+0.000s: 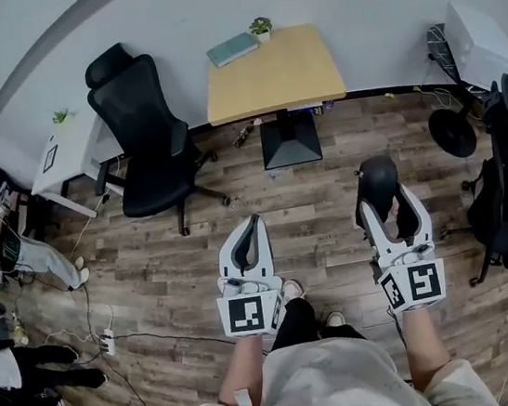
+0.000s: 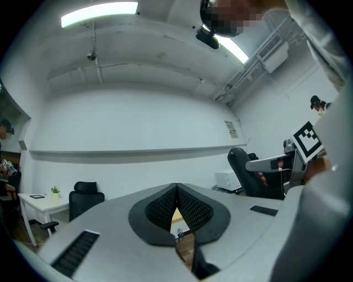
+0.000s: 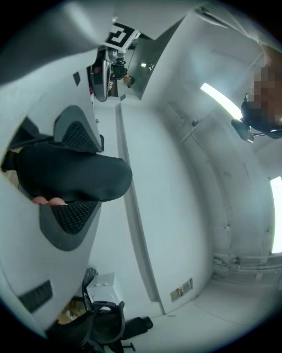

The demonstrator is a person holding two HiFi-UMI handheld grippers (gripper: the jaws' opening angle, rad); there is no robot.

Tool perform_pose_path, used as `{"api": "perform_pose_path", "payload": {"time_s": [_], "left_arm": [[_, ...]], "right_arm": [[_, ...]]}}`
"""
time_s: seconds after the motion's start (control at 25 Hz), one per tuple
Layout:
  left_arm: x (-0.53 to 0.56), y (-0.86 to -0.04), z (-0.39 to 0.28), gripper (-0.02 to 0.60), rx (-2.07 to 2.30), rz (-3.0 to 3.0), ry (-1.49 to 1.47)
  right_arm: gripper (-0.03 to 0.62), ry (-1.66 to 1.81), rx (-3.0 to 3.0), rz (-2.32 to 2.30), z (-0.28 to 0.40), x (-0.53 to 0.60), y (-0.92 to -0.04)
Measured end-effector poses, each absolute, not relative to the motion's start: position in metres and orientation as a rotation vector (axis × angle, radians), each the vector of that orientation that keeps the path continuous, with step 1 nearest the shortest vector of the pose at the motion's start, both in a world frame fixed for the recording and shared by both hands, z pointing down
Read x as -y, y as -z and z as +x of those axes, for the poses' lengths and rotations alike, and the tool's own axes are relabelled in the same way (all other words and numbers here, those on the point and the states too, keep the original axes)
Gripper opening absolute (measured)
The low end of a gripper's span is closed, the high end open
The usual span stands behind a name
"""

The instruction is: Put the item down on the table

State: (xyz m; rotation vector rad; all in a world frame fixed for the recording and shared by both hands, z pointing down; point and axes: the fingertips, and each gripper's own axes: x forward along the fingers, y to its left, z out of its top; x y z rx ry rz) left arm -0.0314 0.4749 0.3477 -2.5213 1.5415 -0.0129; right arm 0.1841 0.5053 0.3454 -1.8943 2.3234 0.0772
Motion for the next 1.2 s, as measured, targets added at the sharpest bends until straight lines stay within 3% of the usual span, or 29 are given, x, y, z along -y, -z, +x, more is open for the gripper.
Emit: {"api": "perform_pose_path", "payload": {"time_s": [0.48,1.2], "left_arm": [[-0.378,-0.355,-0.052,0.006,-1.545,-2.542,-0.023],[-0.208,-0.369,-0.169,0.006,-1.666,-2.544,0.039]], "right_arm": [[0.288,-0.082,-2.354,-1.933,0.165,-0.409,-0.349],[0.288,-0.046,-2.395,-1.982,0.071,-0.229,-0.349]]}}
